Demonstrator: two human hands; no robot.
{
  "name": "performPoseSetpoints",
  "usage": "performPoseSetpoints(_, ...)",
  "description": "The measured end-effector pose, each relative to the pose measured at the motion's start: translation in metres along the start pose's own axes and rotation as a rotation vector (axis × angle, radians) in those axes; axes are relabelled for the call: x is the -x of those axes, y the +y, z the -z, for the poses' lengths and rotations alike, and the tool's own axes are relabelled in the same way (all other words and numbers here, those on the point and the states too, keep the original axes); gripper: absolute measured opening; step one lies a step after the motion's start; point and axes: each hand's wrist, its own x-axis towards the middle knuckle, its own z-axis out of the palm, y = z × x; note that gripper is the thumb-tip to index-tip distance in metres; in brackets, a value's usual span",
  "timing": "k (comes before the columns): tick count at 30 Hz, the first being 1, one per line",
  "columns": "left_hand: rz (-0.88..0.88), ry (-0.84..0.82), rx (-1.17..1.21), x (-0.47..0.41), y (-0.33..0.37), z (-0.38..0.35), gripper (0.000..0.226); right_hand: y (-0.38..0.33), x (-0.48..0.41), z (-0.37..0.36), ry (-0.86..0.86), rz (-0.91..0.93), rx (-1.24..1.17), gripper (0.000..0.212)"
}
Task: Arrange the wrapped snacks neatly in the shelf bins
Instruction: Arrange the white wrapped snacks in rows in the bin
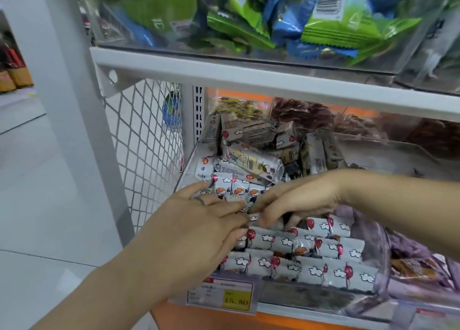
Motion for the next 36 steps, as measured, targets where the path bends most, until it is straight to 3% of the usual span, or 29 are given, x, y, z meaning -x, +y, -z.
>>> performPoseSetpoints(3, 0.016, 0.000, 0.014, 0.000, 0.001, -0.001, 0.040, -0.001, 0.023, 0.000, 0.183, 0.098, 0.042, 0.037)
performPoseSetpoints(6, 0.034, 0.011, 0.018, 0.001, 0.001, -0.002, 0.042, -0.002, 0.042, -0.008, 0.403, 0.198, 0.316, 0.030)
performPoseSetpoints(9, 0.036, 0.006, 0.009, 0.002, 0.002, -0.001, 0.056, -0.003, 0.057, -0.016, 0.590, 0.284, 0.371, 0.019)
performPoseSetpoints(13, 0.054, -0.044, -0.008, -0.003, 0.013, 0.014, 0.046, -0.006, 0.087, -0.020, 0.753, 0.416, 0.173, 0.023)
performPoseSetpoints(17, 0.162, -0.059, 0.068, -0.004, 0.027, 0.026, 0.042, -0.003, 0.109, -0.039, 0.744, 0.597, -0.337, 0.031)
performPoseSetpoints(19, 0.238, 0.013, 0.260, -0.003, 0.038, 0.032, 0.046, 0.003, 0.112, -0.051, 0.690, 0.712, -0.583, 0.033)
performPoseSetpoints(22, 0.333, 0.076, 0.778, -0.001, 0.055, 0.040, 0.048, 0.011, 0.113, -0.067, 0.603, 0.883, -0.881, 0.043)
performPoseSetpoints(27, 0.460, 0.156, 1.447, -0.003, 0.077, 0.044, 0.023, 0.015, 0.108, -0.083, 0.608, 0.971, -0.999, 0.040)
performPoseSetpoints(29, 0.492, 0.255, 1.469, -0.006, 0.076, 0.045, 0.023, 0.015, 0.107, -0.085, 0.671, 0.910, -0.938, 0.032)
performPoseSetpoints(32, 0.474, 0.364, 1.190, -0.013, 0.061, 0.046, 0.028, 0.020, 0.104, -0.078, 1.049, 0.613, -0.550, 0.013)
performPoseSetpoints(34, 0.421, 0.347, 0.919, -0.019, 0.050, 0.050, 0.033, 0.025, 0.103, -0.072, 1.217, 0.479, -0.329, 0.017)
performPoseSetpoints(36, 0.379, 0.268, 0.753, -0.026, 0.044, 0.053, 0.038, 0.027, 0.103, -0.069, 1.255, 0.398, -0.111, 0.024)
